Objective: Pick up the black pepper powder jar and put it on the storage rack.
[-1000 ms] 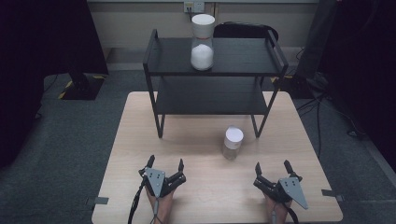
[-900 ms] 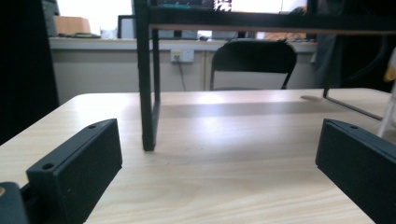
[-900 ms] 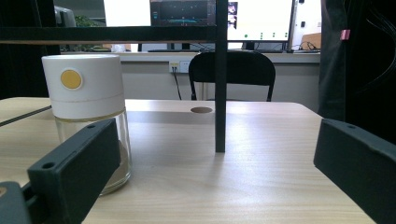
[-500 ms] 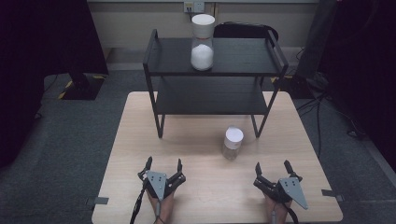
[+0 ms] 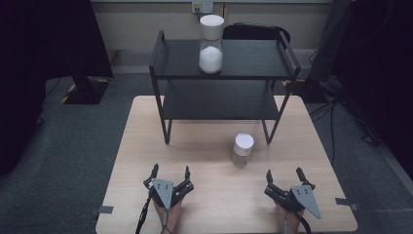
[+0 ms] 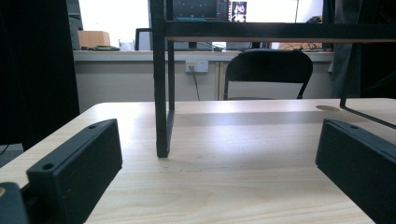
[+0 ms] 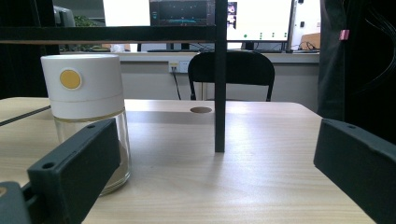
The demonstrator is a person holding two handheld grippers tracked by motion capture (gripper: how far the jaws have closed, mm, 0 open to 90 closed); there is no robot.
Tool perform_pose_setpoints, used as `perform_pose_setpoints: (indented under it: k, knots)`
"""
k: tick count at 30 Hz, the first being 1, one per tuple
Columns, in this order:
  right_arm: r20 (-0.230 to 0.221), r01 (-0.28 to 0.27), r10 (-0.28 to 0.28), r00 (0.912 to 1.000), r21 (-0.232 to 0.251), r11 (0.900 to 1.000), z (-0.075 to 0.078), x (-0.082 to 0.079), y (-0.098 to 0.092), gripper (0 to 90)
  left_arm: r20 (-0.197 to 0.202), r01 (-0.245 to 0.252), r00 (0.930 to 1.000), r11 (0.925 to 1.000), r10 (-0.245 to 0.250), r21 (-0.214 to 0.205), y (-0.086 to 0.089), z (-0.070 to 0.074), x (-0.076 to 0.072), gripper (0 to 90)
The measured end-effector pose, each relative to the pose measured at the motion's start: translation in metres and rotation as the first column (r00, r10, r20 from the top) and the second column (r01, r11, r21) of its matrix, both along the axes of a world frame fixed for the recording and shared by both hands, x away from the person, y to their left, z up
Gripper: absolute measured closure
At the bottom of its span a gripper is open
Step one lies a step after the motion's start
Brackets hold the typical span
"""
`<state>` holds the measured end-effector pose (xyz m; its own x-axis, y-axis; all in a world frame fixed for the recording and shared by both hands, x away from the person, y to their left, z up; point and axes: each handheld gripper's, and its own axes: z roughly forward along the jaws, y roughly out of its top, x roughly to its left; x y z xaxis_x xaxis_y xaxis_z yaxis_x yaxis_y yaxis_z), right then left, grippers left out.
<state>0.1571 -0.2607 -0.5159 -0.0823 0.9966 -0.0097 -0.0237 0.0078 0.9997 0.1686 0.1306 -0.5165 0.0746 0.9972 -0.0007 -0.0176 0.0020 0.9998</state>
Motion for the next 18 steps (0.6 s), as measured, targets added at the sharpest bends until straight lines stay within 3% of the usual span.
perform_pose_setpoints:
  k: [18]
  knots:
    - [0.007,-0.014,0.014,0.9999,0.007,0.9999,-0.0011,-0.0003,-0.0030,0.0,0.000,0.004,1.0000,1.0000,-0.004,0.000,0.0004,0.0000,-0.0002,0.0]
